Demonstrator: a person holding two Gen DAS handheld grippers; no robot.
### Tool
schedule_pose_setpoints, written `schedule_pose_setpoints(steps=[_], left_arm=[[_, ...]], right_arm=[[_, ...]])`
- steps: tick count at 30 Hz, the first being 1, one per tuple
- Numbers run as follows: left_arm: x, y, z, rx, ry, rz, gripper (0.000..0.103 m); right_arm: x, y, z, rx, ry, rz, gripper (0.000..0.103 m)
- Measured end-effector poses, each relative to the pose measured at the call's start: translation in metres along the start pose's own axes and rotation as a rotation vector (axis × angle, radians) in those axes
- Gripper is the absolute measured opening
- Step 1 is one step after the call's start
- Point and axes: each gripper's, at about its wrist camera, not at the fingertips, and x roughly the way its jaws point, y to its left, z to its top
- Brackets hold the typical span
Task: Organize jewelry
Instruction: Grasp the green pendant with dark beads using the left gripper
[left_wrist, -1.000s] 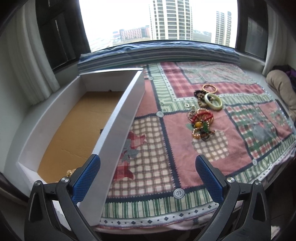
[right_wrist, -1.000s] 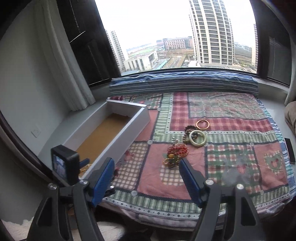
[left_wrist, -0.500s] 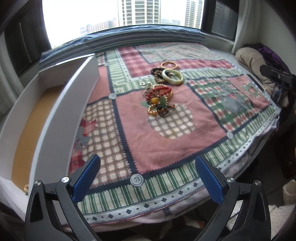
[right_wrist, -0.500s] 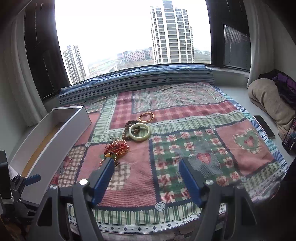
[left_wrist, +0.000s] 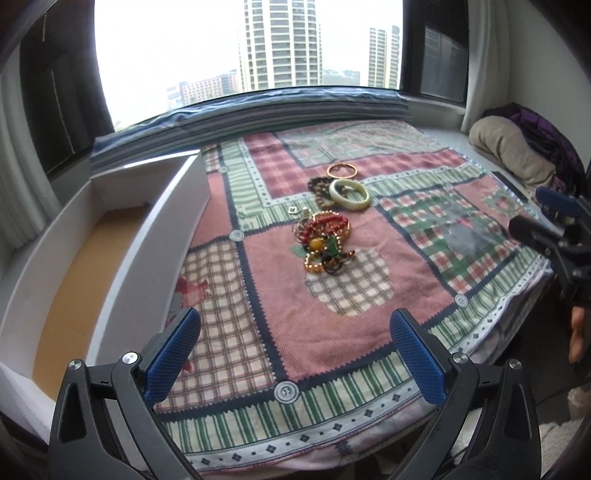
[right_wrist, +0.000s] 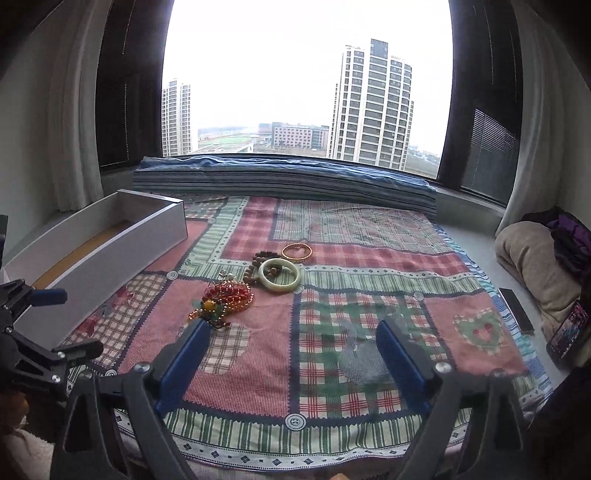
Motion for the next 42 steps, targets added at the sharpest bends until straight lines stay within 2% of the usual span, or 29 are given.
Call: schedule_pose_setpoints(steps=[6,11,14,17,21,26,27,28,30,35,36,37,38,42], left_arm=[[0.005,0.015,-0.006,-0.06,0.013,-0.034,0.102],[0.012,0.022,-0.015,-0.096,0.04,-0.046,0.102],[0.021,0.019,-0.012,-0.086,0.05,-0.048,0.102],[0.035,0.013,-0.004,-0.072,0.063,-0.071,0.102],[0.057,0.0,0.007,-0.025,0.059,-0.114,0.102],[0.1,-0.017,0.019,0.046,0.053,-0.12,0.1],[0.11,-0.02,0.022,0.054,0.052,-0.123,0.096],[0.119,-0.024,0.024,0.063,0.054,-0.129,0.087],[0.141,-0.03,0.029,0.079,0.08,-0.135,0.079],[0.174,-0.047,0.031,0.142,0.094,-0.09,0.074],[0.177,-0.049,0.03,0.154,0.097,-0.086,0.059],[0.18,-0.049,0.028,0.157,0.108,-0.093,0.026],[0.182,-0.047,0.027,0.144,0.127,-0.112,0.019],[0.159,-0.031,0.025,0.07,0.091,-0.166,0.017]], right_arm=[[0.011,0.006,-0.02,-0.02,0.078,0.0,0.103],[0.018,-0.004,-0.03,-0.034,0.136,-0.103,0.103],[0.022,-0.006,-0.037,-0.056,0.146,-0.132,0.103],[0.024,-0.003,-0.04,-0.058,0.148,-0.111,0.103],[0.025,-0.004,-0.044,0.003,0.156,-0.033,0.103],[0.025,-0.003,-0.051,0.043,0.168,0.017,0.103],[0.024,-0.003,-0.052,0.046,0.167,0.022,0.103],[0.023,-0.003,-0.053,0.049,0.165,0.027,0.103],[0.022,-0.003,-0.054,0.056,0.163,0.036,0.103],[0.021,-0.004,-0.058,0.07,0.168,0.045,0.103],[0.021,-0.003,-0.059,0.07,0.171,0.046,0.103],[0.021,-0.003,-0.06,0.07,0.173,0.046,0.103],[0.021,-0.003,-0.061,0.07,0.175,0.046,0.103],[0.021,-0.004,-0.062,0.077,0.174,0.047,0.103]])
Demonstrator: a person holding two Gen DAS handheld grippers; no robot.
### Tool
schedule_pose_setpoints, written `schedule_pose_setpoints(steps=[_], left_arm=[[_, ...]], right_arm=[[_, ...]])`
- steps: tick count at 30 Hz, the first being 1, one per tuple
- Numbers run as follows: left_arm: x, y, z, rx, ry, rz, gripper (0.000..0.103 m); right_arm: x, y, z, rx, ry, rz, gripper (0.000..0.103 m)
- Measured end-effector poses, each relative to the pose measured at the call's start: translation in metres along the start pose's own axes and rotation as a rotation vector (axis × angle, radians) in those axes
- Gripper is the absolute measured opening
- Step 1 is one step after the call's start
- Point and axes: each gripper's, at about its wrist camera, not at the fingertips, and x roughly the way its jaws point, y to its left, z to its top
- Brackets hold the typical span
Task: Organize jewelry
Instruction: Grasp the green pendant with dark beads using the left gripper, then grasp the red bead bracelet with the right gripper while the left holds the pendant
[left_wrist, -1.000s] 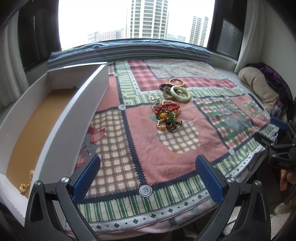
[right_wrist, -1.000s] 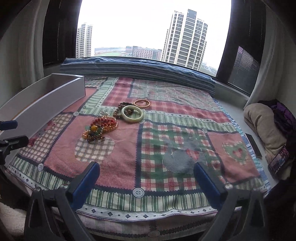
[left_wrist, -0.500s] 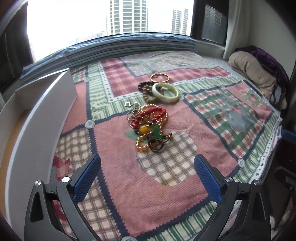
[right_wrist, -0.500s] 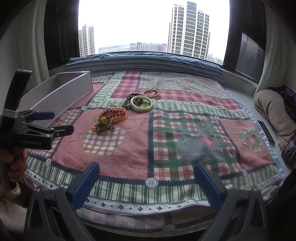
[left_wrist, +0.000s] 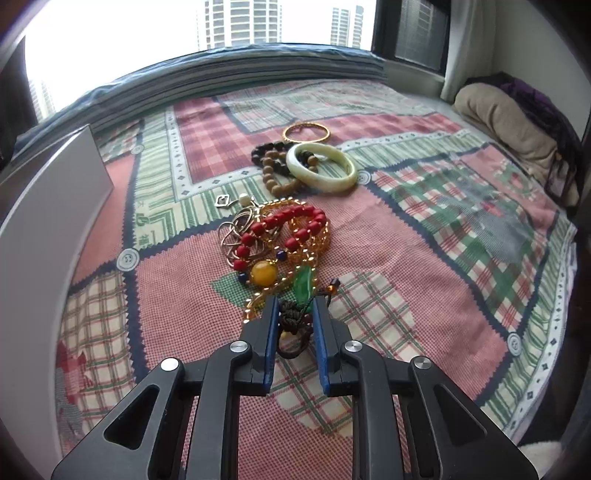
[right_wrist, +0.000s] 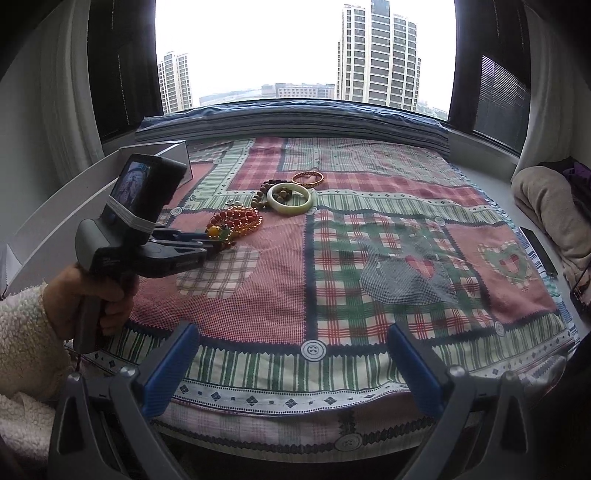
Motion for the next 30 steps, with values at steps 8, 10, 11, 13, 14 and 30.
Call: schedule_pose_setpoints(steps=[8,10,11,13,14,30], left_arm=[[-0.072,0.042,-0.021,-0.163,-0.024,-0.068,0.017],[-0.084,0.052,-0.028,-0.194,-0.025,-0.044,0.017],[-0.089,0.057,-0.031,-0.203,-0.026,-0.025,0.017],[-0.097,0.064,-0.037,-0.218,-0.024,0.012,0.017],[-0.1,0.067,-0.039,-0.227,-0.022,0.027,0.017],[-0.136,0.099,-0.071,-0.329,-0.053,0.087,0.017]], right_arm=[[0.0,0.001,0.002,0.015,-0.003,0.011,0.103],[0.001,0.003,0.004,0.016,0.003,0.023,0.103],[0.002,0.004,0.005,0.016,0.007,0.031,0.103],[0.005,0.007,0.009,0.015,0.016,0.061,0.103],[0.007,0.008,0.014,0.018,0.023,0.088,0.103],[0.229,-0.003,0.113,0.593,0.447,0.465,0.039]])
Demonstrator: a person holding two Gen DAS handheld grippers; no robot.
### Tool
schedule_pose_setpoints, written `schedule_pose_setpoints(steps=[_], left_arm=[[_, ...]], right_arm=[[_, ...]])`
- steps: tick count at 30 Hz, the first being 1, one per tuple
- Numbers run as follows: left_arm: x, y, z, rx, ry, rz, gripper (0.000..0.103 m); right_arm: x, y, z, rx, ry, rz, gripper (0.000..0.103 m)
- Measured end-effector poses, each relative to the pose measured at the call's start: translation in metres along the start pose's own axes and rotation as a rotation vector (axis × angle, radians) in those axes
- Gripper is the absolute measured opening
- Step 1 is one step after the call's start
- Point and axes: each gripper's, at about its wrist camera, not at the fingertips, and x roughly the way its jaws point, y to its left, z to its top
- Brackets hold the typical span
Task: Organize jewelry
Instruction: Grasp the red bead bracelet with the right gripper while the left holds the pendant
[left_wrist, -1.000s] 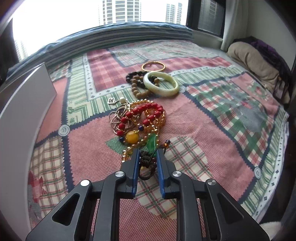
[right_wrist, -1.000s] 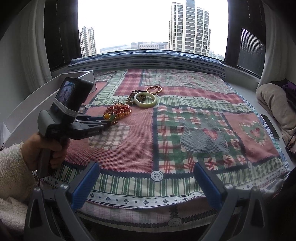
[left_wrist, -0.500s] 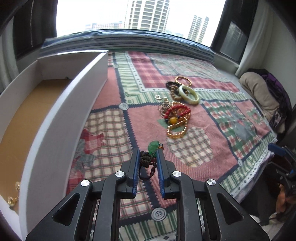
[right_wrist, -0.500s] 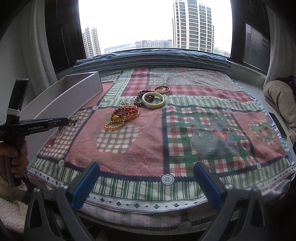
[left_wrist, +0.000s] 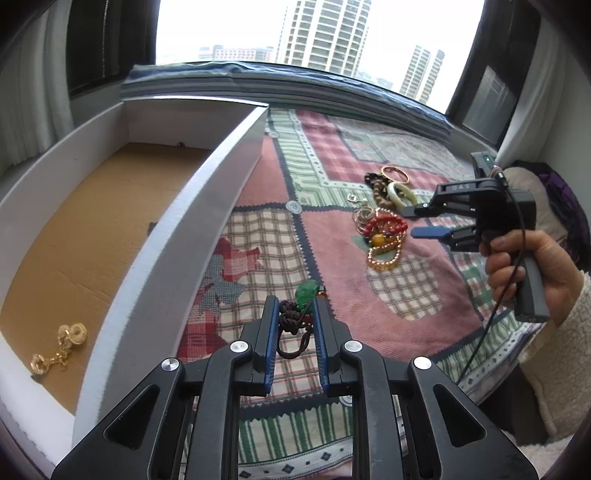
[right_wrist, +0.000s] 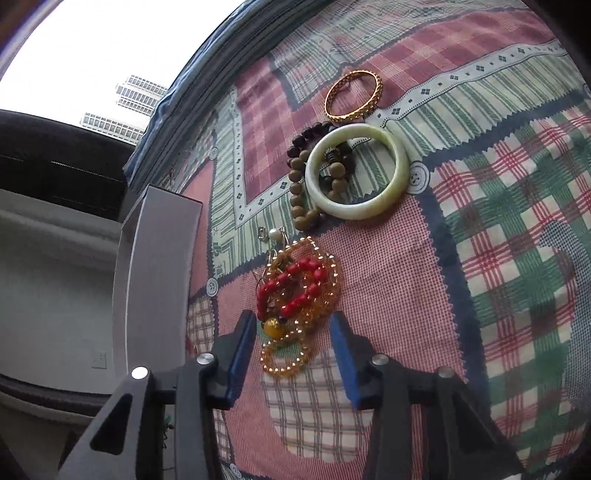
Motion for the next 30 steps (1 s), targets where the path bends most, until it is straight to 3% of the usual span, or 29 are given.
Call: schedule_pose_setpoints(steps=[4,8,11,18,24,27,30], left_arm=[[0.0,0.009,-0.004,-0.021,0.004,-0.001,0.017],[0.002,0.013,-0.008,-0.031,0.016,-0.002,0.017],[-0.001,0.015,-0.011,-0.034,0.013,-0.005,0.017],[-0.016,0.01,-0.005,-0.034,0.007,-0.008,0.017],[-0.063,0.021,0.016,-0.058,-0.039,-0.009,0.017],[-0.094,0.046,0.03,-0.093,-0.086,0.04,0.017],[-0.115,0.079,0.039,-0.132,-0.124,0.149,0.017]], right_arm=[[0.021,0.011,0.004,-0.009,-0.011,-0.104,0.031],[0.028,0.016,0.009,-0.024,-0.046,-0.194,0.012],[0.015,0.025,0.007,-0.075,-0.101,-0.206,0.01],[-0.039,0.08,-0.013,-0.304,-0.169,-0.146,0.01],[-0.081,0.138,-0.038,-0.478,-0.203,-0.084,0.01],[-0.093,0.173,-0.056,-0.564,-0.204,-0.022,0.01],[-0.092,0.214,-0.075,-0.644,-0.18,0.055,0.01]])
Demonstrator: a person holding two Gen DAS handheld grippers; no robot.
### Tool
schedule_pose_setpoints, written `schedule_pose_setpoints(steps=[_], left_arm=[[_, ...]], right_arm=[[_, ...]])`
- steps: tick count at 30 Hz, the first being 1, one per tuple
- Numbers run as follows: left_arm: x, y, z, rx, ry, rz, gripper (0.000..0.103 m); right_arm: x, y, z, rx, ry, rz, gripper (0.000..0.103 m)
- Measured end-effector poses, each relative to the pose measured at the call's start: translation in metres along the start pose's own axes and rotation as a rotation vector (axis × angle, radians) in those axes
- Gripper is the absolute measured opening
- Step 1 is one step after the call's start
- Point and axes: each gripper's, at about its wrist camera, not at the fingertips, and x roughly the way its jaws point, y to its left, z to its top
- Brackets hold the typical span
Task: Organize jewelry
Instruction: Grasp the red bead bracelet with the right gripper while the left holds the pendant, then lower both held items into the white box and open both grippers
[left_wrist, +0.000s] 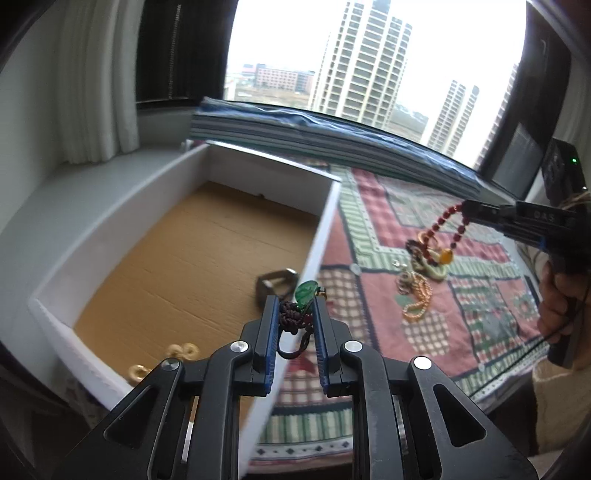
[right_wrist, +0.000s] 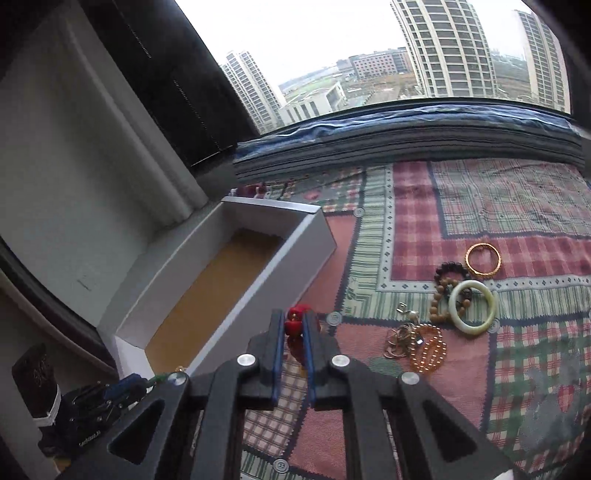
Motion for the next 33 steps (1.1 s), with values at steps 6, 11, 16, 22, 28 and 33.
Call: schedule_pose_setpoints(steps=[6,11,16,22,28,33], left_arm=[[0.017,0.061,0.009,-0.096,0.027,0.149,0.017],[0.047,0.088,-0.001,-0.136,0.082,0.212,0.017],[0.074,0.102,-0.014,-0.148,0.137,0.274,0.018],[0.073,0.106,-0.023,-0.16,0.096,0.378,0.095],[0.045,0.085,-0.025,-0.179,-0.005,0.31,0.097],[0.026,0.042,-0.024,-0.122,-0.063,0.212,0.098]], right_arm=[[0.048,0.075,0.012,-0.09,0.054,0.146,0.01],[0.104,0.117,0.006,-0.14,0.135,0.188,0.01],[0.149,0.138,-0.012,-0.17,0.184,0.202,0.01],[0.149,0.135,-0.03,-0.169,0.158,0.156,0.035],[0.099,0.108,-0.039,-0.189,0.055,0.0,0.076],[0.047,0.074,-0.056,-0.235,-0.063,-0.155,0.082]])
